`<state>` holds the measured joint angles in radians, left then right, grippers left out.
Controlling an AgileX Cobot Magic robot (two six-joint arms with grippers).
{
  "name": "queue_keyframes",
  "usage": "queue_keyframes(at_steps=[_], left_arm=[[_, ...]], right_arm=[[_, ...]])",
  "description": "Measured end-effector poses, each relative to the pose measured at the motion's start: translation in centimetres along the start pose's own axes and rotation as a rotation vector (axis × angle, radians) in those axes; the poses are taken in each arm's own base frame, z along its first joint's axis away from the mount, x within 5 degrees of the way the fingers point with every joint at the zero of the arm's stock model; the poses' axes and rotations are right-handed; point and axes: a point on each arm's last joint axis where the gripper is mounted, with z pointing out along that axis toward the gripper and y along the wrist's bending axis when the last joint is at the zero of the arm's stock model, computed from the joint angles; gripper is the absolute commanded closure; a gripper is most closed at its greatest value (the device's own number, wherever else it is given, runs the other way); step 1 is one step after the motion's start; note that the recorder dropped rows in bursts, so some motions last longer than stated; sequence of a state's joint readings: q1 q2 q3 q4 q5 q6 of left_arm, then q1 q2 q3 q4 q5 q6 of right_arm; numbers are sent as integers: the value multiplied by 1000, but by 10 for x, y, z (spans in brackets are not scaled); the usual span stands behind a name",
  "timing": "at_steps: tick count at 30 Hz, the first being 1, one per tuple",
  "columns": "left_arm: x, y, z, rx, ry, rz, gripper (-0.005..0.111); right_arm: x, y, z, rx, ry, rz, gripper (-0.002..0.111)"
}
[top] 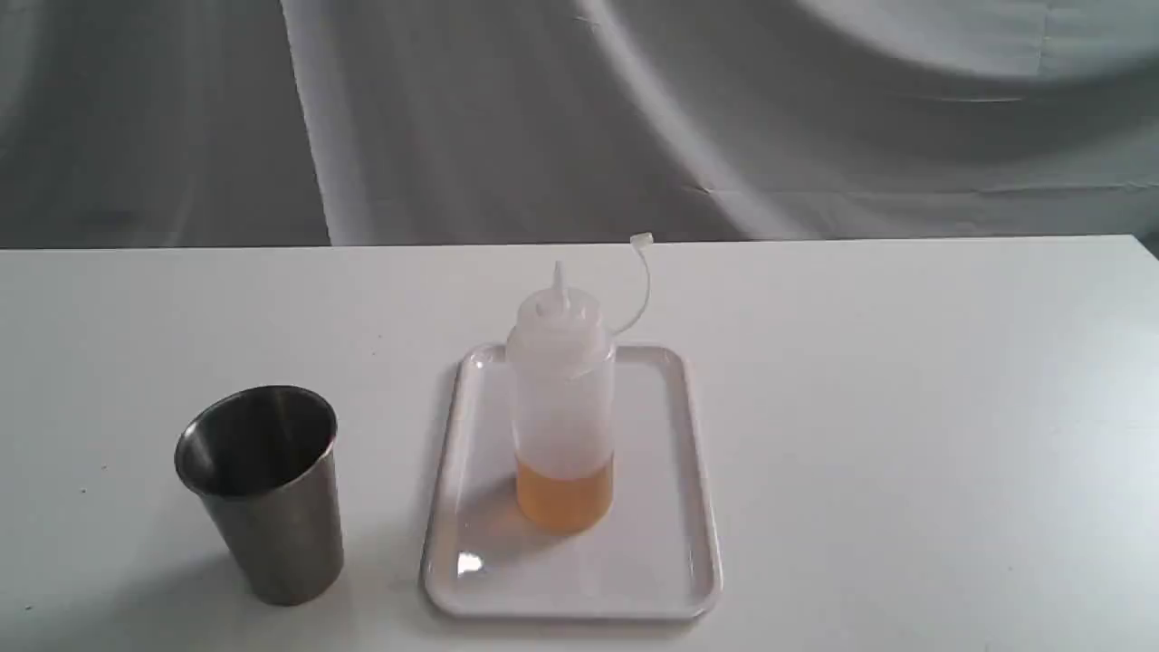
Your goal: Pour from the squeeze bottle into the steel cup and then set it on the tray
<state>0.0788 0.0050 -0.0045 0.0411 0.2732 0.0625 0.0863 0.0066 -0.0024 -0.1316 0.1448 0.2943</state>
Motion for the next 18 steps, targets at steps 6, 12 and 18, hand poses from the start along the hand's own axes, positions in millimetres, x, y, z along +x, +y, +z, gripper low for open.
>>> queue_keyframes(at_steps=[6,12,18], left_arm=[[0,0,0,0,0,0,98],[0,0,0,0,0,0,98],[0,0,0,0,0,0,98]], right_arm=[[3,-2,0,27,31,-6,108],[14,-5,-1,65,151,-9,108],[16,-7,-2,79,183,-65,108]])
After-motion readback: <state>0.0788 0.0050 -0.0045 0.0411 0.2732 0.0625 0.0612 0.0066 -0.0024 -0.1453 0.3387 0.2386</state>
